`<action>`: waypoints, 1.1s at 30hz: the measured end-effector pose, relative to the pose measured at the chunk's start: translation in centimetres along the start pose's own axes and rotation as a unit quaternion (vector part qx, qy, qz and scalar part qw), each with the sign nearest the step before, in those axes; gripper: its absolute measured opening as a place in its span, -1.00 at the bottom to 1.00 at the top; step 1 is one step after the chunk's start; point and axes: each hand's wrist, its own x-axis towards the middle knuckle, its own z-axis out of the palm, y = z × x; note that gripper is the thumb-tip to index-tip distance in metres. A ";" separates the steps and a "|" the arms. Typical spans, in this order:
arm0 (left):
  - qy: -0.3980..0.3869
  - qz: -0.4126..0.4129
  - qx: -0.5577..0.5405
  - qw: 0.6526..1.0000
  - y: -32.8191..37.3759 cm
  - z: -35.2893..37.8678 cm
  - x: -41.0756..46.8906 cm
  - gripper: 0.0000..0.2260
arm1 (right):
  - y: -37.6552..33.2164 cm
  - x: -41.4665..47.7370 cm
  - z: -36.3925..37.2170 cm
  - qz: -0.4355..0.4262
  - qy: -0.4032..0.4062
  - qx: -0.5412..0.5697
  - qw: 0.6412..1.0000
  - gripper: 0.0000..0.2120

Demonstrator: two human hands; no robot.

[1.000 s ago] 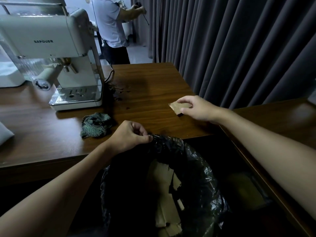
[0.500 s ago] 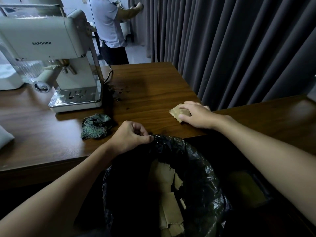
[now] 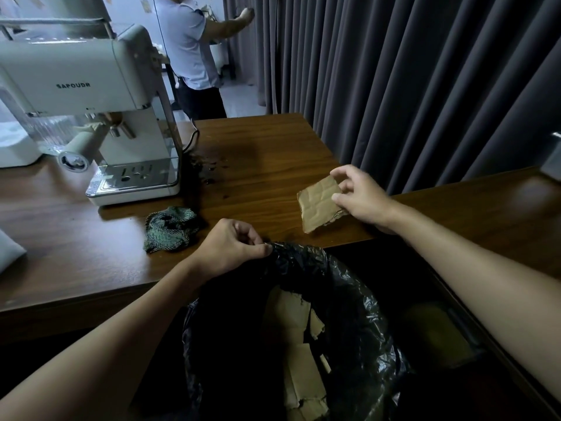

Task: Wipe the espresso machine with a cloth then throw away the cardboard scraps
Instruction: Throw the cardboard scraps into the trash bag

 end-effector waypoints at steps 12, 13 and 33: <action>-0.018 0.000 -0.032 0.999 0.3 -0.5 -0.1 -0.84 | -4.1 -11.0 1.2 -0.010 -0.080 0.032 0.996 -0.78; -0.023 -0.005 -0.048 0.999 0.4 -0.6 -0.1 -0.84 | -3.9 -11.6 1.7 -0.001 -0.050 0.005 0.999 -0.76; -0.295 0.193 0.071 0.933 11.2 8.5 -1.0 -0.92 | 1.1 -29.3 -2.8 0.253 0.127 -0.010 0.959 -0.57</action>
